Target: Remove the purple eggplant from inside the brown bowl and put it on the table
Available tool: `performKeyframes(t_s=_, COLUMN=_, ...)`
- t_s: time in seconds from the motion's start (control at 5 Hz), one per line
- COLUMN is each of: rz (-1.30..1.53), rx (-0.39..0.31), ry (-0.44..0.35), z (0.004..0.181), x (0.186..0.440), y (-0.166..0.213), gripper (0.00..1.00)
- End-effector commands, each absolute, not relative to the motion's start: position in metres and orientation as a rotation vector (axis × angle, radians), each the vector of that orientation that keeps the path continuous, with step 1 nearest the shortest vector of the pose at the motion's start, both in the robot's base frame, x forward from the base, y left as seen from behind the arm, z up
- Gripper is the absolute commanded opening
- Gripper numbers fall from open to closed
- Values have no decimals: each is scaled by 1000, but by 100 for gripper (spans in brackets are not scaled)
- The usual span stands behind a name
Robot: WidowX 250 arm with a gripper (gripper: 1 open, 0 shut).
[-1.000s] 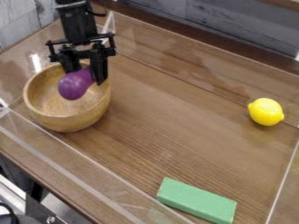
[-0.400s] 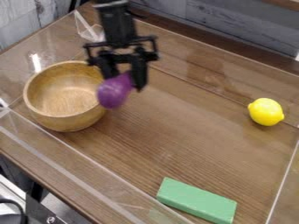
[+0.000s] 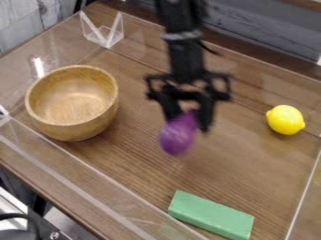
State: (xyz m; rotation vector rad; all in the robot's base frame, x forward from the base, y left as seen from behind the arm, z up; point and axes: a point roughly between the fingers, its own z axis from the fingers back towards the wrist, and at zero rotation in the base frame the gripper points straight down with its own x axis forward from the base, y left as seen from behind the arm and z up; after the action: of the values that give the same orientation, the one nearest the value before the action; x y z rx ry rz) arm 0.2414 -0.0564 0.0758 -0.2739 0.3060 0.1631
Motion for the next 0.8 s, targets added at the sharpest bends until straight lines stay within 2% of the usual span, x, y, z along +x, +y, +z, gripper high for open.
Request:
performKeyframes(t_s=0.0, rz=141, rx=-270, ry=250, z=78, x=236, y=-78, gripper=0)
performKeyframes(t_s=0.2, rz=128, rx=-252, ry=252, z=66, x=232, y=-91, gripper=0)
performKeyframes(t_s=0.6, rz=141, rx=-243, ry=245, z=65, x=235, y=-83, gripper=0)
